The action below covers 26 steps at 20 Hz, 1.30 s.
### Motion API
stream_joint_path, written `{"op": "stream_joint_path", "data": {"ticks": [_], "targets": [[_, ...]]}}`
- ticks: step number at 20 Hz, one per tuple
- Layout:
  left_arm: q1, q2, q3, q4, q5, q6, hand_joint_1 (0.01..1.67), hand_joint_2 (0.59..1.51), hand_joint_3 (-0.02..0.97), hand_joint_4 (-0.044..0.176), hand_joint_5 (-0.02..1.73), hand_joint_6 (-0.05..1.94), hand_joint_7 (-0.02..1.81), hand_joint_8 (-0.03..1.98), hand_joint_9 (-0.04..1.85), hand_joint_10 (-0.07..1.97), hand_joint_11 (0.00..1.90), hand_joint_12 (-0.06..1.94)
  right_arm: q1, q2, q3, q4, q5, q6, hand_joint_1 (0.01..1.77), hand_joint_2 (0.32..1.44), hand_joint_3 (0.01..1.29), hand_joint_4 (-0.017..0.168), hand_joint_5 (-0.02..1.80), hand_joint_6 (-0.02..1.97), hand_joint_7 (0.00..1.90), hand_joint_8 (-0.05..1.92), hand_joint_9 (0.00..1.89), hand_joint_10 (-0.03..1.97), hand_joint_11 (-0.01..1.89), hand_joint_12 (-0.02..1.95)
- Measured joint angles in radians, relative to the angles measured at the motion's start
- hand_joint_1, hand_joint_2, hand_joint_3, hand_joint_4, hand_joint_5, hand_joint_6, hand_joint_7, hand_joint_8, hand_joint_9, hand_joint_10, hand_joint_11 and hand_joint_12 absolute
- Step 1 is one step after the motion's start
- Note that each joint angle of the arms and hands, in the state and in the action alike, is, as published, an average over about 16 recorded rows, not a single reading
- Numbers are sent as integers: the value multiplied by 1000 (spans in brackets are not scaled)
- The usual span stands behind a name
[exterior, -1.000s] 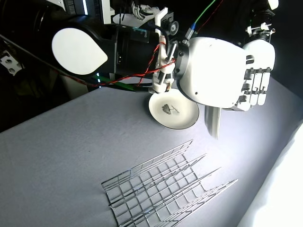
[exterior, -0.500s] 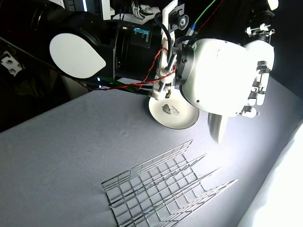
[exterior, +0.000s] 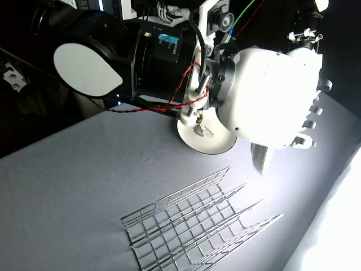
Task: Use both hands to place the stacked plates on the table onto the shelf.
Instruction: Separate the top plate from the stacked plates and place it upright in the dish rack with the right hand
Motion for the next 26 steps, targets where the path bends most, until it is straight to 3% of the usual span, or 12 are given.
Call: {"op": "stream_joint_path", "data": {"ticks": [7, 13, 19, 26], "targets": [[9, 1, 3, 1, -5, -7, 13, 1194, -1, 4, 94, 8, 101, 17, 76, 7, 33, 16, -9, 11, 26, 13, -7, -2, 1362, 1011, 14, -11, 958, 834, 1129, 665, 913, 1110, 511, 1345], [14, 0, 12, 5, -44, -41, 13, 1195, 0, 4, 95, 8, 99, 17, 75, 8, 38, 18, -19, 22, 56, 3, -15, -3, 1363, 1012, 13, -11, 955, 840, 1132, 664, 908, 1126, 499, 1341], [16, -11, 33, 18, -149, -114, 14, 1198, 3, 4, 97, 9, 108, 17, 81, 8, 30, 64, -25, 30, 86, -17, -20, -4, 1363, 1012, 14, -11, 950, 864, 1137, 654, 911, 1126, 492, 1327], [8, -40, 56, 70, -318, -184, 14, 1201, 7, 4, 118, 9, 137, 16, 109, 7, 21, 149, -26, 32, 106, -28, -23, -4, 1363, 1011, 14, -11, 939, 895, 1133, 677, 902, 1130, 495, 1322]]}}
